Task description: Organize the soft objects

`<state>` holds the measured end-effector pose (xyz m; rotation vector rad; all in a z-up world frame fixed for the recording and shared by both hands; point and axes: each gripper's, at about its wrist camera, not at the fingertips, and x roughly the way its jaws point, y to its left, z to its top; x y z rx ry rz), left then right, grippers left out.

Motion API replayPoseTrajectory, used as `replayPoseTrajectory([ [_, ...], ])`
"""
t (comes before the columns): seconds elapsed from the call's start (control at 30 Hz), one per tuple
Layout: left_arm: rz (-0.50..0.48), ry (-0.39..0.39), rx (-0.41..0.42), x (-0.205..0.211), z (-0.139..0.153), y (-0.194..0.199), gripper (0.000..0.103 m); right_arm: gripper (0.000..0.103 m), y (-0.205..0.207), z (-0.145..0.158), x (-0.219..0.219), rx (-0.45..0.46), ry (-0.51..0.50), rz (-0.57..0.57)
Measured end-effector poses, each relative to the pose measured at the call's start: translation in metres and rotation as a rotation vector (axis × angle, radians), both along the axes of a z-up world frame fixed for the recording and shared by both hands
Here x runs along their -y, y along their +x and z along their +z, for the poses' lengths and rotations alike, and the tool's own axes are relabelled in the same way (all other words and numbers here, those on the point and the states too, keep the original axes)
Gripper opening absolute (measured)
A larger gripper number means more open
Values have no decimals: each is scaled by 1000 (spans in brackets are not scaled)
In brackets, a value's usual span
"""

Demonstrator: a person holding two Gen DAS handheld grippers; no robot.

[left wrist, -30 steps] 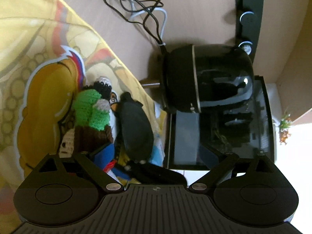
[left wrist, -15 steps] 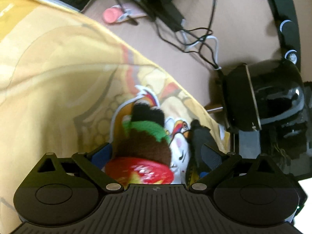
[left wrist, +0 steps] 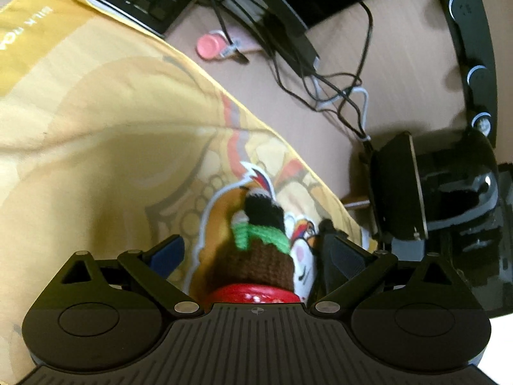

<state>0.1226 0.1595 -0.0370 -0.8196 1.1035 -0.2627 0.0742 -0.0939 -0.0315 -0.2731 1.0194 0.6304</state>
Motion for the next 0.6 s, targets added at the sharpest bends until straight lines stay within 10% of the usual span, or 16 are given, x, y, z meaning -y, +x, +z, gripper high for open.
replayPoseTrajectory([
  [0.3, -65, 73, 78, 5, 13, -8, 101, 9, 49, 107, 43, 230, 344, -230],
  [0.6, -77, 114, 94, 2, 16, -17, 101, 10, 50, 31, -11, 48, 218, -97],
])
